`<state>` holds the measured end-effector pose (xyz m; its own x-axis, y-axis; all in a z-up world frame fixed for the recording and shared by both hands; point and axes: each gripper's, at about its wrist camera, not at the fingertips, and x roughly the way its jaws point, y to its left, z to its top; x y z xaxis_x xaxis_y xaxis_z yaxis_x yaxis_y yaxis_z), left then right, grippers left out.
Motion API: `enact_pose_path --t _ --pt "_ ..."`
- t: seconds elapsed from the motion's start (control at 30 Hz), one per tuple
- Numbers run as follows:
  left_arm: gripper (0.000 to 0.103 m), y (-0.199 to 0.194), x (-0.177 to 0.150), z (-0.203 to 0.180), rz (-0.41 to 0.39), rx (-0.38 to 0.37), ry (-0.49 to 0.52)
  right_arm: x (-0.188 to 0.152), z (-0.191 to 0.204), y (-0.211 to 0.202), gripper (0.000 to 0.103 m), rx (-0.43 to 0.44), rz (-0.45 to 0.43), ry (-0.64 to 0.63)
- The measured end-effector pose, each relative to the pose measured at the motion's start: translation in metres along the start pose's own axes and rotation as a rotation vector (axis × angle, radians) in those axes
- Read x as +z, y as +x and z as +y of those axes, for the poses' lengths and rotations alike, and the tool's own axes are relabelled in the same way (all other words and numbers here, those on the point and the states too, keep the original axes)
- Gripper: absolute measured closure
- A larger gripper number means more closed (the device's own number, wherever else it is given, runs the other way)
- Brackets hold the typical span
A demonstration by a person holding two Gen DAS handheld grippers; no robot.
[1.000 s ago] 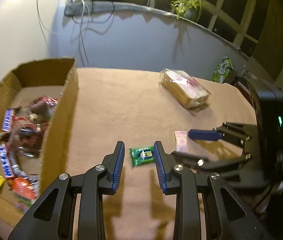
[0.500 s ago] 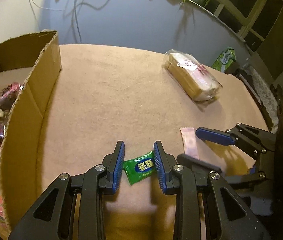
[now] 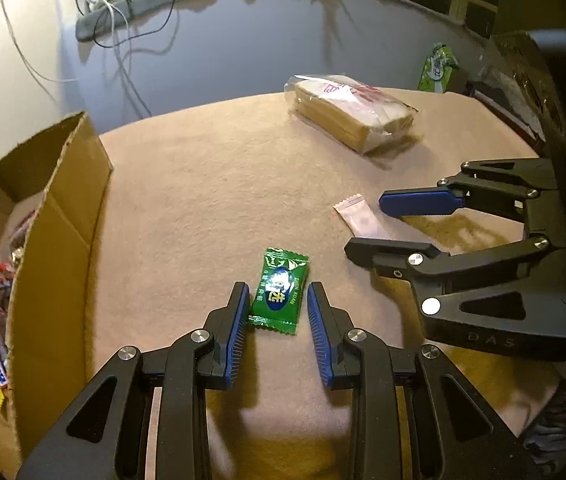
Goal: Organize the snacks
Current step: 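Grasp the pink candy with the right gripper while the left gripper grasps the green candy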
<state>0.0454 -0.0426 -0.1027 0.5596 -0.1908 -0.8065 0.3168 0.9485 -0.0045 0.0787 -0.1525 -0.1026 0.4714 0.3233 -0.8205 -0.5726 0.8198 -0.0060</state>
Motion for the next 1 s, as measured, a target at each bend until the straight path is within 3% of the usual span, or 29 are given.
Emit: enact_pose_path --t 0.13,0.2,0.47,0.73,1.0 --pt "0.076 0.004 0.002 0.000 -0.007 0.020 0.008 0.001 0.003 0.002 0.056 -0.006 -0.001 -0.011" --pt "0.081 0.004 0.000 0.000 -0.013 0.032 0.014 0.001 0.005 0.002 0.057 -0.011 -0.001 -0.018" --pt "0.084 0.003 -0.002 0.008 -0.024 0.035 -0.029 0.001 0.002 0.001 0.082 -0.019 -0.007 -0.008" --pt "0.085 -0.006 -0.003 0.014 -0.053 0.029 -0.061 0.000 0.002 -0.002 0.083 -0.029 -0.029 0.002" --pt "0.085 -0.032 0.002 0.024 -0.136 0.026 -0.100 0.008 -0.001 -0.024 0.083 -0.010 -0.087 0.030"
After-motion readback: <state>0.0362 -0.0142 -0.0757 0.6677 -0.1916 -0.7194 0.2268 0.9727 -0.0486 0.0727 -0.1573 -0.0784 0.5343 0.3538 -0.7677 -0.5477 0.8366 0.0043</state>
